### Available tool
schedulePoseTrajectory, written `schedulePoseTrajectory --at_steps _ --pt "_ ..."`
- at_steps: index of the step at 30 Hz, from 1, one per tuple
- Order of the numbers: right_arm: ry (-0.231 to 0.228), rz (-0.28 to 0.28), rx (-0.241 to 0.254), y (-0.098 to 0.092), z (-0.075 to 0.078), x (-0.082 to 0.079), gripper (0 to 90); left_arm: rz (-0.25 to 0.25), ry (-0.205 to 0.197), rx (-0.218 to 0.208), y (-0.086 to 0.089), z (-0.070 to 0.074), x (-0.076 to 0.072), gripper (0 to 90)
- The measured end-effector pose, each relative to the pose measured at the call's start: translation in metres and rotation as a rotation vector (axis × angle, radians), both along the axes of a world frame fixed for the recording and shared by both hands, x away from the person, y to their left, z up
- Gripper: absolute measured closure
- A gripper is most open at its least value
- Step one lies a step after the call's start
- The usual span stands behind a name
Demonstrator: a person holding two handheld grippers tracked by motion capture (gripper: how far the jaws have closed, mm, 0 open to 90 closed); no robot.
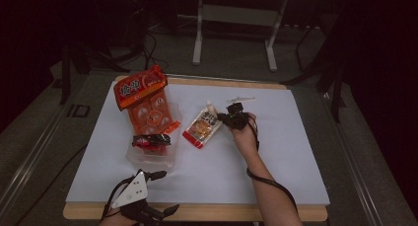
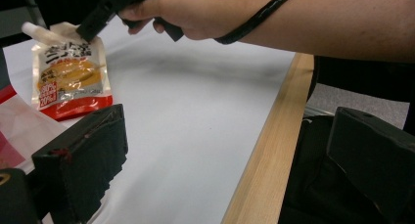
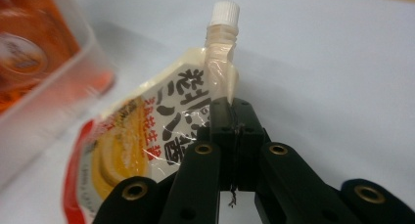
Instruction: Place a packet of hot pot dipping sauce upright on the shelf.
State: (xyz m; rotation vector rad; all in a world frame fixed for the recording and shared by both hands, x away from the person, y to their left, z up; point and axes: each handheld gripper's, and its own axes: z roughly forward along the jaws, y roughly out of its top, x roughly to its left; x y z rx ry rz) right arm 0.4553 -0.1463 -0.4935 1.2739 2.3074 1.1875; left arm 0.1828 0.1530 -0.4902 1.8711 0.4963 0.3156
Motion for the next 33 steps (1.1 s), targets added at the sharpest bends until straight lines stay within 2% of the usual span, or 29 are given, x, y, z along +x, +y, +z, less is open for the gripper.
schedulePoseTrajectory --at_steps 4,6,15,20,23,24,30,33 --pt "-0.014 0.014 0.015 0.002 0.008 -0.004 89.8 0.000 -0.001 -0.002 0.000 0.000 0.000 2.0" --pt "-0.026 0.037 0.048 0.004 0.018 -0.010 89.8 0.002 -0.003 -0.002 0.000 0.000 0.001 2.0" --pt "-0.088 0.117 0.074 0.017 0.042 -0.029 89.8 0.028 -0.018 -0.024 0.002 0.001 0.002 2.0" --pt "-0.129 0.181 0.076 0.028 0.056 -0.043 89.8 0.032 -0.026 -0.023 0.003 0.000 0.002 2.0" --pt "-0.141 0.197 0.071 0.031 0.060 -0.047 89.8 0.030 -0.032 -0.040 0.003 0.000 0.002 2.1" --pt "-0.151 0.210 0.065 0.033 0.065 -0.051 89.9 0.029 -0.047 -0.043 0.003 0.000 0.002 2.1" --pt "-0.176 0.230 0.032 0.029 0.073 -0.059 89.9 0.026 -0.054 -0.055 0.003 0.002 0.002 4.3" --pt "-0.176 0.234 0.037 0.023 0.078 -0.062 90.0 0.029 -0.041 -0.062 0.001 0.004 0.002 4.2"
